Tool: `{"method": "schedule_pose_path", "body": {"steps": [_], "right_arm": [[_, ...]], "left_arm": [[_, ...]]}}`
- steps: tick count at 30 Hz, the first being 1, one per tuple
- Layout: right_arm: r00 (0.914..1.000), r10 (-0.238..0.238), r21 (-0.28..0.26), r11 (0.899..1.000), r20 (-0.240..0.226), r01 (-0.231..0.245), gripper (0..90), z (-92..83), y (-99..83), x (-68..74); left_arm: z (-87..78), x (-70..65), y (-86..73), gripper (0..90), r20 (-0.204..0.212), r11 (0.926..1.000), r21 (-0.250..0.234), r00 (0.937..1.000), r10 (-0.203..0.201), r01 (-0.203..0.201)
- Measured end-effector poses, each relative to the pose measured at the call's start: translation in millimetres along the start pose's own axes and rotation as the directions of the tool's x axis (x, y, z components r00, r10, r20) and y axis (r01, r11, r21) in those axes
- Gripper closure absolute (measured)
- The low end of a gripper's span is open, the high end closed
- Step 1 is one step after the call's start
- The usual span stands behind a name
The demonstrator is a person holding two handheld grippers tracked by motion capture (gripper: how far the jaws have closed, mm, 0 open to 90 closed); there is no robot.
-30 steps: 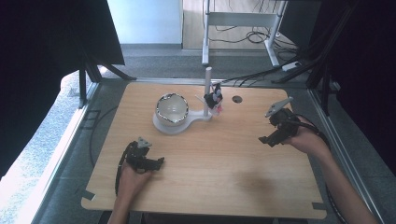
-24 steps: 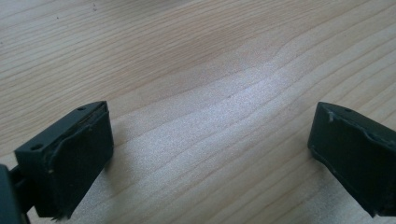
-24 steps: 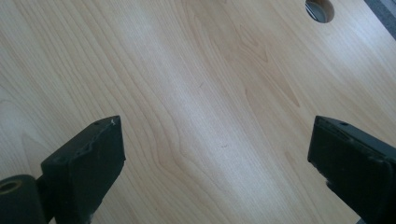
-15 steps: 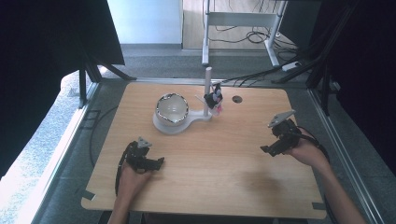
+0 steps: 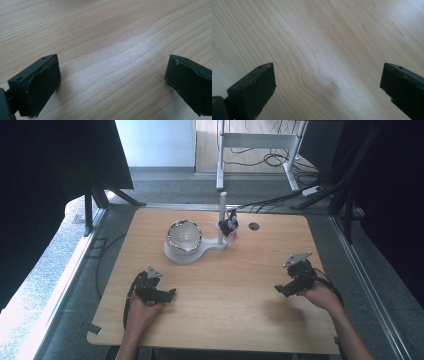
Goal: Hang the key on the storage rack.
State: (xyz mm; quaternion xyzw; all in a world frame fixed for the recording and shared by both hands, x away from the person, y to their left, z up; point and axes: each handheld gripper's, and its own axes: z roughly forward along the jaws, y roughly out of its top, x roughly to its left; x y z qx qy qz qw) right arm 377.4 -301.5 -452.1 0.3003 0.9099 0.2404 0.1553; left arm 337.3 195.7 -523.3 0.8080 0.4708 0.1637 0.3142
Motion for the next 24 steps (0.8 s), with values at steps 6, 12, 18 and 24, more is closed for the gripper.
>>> {"method": "schedule_pose_path", "body": {"steps": [6, 12, 18, 24], "right_arm": [[0.999, 0.043, -0.029, 0.999, 0.012, -0.043, 0.3, 16.0, -17.4, 5.9], [0.9974, 0.069, -0.066, 0.995, 0.021, -0.068, 0.4, 27.5, -33.3, 14.8], [0.9909, 0.134, -0.126, 0.983, 0.006, -0.132, 0.0, 37.1, -49.0, 22.2], [0.9754, 0.218, -0.19, 0.957, -0.028, -0.22, 0.0, 40.5, -58.8, 23.3]], "left_arm": [[0.0, 0.0, 0.0, 0.1, 0.0, 1.0, 0.0, 1.0, 0.0, 0.0], [0.0, 0.0, 0.0, 0.1, 0.0, 1.0, 0.0, 1.0, 0.0, 0.0], [0.0, 0.0, 0.0, 0.1, 0.0, 1.0, 0.0, 1.0, 0.0, 0.0], [0.0, 0.0, 0.0, 0.2, 0.0, 1.0, 0.0, 1.0, 0.0, 0.0]]}}
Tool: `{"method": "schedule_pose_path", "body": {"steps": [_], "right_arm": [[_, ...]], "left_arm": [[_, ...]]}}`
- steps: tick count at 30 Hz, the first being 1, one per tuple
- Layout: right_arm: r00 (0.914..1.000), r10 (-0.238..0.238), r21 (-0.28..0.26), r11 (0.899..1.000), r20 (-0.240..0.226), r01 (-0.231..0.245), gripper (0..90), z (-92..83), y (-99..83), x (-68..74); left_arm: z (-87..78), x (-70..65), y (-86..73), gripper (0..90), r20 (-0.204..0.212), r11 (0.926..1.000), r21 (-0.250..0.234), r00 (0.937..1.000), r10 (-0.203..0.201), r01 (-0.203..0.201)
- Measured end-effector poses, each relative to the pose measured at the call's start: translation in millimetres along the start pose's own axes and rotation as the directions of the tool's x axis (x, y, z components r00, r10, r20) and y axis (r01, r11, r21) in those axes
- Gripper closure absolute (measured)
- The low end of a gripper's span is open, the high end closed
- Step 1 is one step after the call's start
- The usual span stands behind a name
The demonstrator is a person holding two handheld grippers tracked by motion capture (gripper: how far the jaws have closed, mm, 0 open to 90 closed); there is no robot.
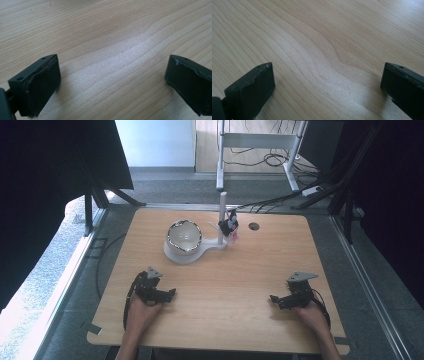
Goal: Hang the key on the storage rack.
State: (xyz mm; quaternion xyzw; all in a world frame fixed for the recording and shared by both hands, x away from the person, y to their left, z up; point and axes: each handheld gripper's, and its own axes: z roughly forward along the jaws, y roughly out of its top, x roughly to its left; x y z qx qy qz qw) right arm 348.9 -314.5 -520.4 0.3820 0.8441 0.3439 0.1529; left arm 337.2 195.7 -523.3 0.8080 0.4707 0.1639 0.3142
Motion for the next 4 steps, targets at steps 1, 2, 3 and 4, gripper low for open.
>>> {"method": "schedule_pose_path", "body": {"steps": [1, 2, 3, 4], "right_arm": [[1.0, 0.003, 0.0, 1.0, 0.003, -0.003, 0.0, 0.0, -0.2, 0.4], [1.0, 0.004, 0.0, 1.0, 0.004, -0.004, 0.0, -0.2, -0.3, 0.6], [1.0, 0.003, 0.0, 1.0, 0.005, -0.003, 0.0, -0.2, -0.3, 0.8], [1.0, 0.003, 0.0, 1.0, 0.005, -0.003, 0.0, -0.2, -0.3, 0.8]], "left_arm": [[0.0, -0.2, -0.1, 0.2, 0.0, 1.0, 0.0, 1.0, 0.0, 0.0], [0.0, 0.1, 0.0, 0.3, 0.0, 1.0, 0.0, 1.0, 0.0, 0.0], [0.0, -0.1, -0.1, 0.3, 0.0, 1.0, -0.001, 1.0, 0.0, 0.0], [0.0, -0.1, -0.1, 0.3, 0.0, 1.0, -0.001, 1.0, 0.0, 0.0]]}}
